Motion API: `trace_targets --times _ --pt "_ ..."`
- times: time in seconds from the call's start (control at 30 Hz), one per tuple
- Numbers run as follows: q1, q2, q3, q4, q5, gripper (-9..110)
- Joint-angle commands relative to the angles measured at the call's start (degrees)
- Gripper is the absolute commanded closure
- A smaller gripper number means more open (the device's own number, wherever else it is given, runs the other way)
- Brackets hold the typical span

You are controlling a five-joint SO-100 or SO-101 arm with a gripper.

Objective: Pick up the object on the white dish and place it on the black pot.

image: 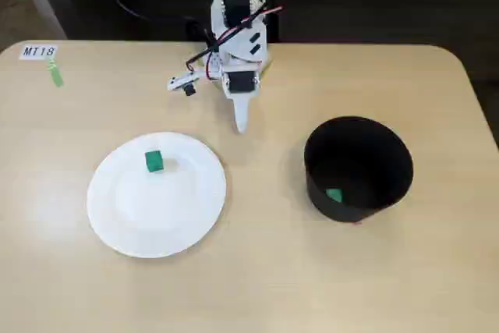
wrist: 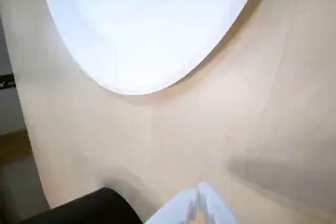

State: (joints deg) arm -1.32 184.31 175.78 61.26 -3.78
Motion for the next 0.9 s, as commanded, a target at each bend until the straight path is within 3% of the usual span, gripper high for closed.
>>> trace_targets --times 0.0,0.33,0.5,0.73,0.87 --pt "-2.99 6.5 1.23 -13.71 2.81 102" --pt "-2.9 6.5 0.88 -13.62 2.55 102" --pt "-2.81 5.19 -9.23 -10.99 -0.62 102" --pt "1.32 -26.72 -40.43 -2.64 -5.19 102" --pt "7.47 -40.69 -52.12 3.6 -1.41 102"
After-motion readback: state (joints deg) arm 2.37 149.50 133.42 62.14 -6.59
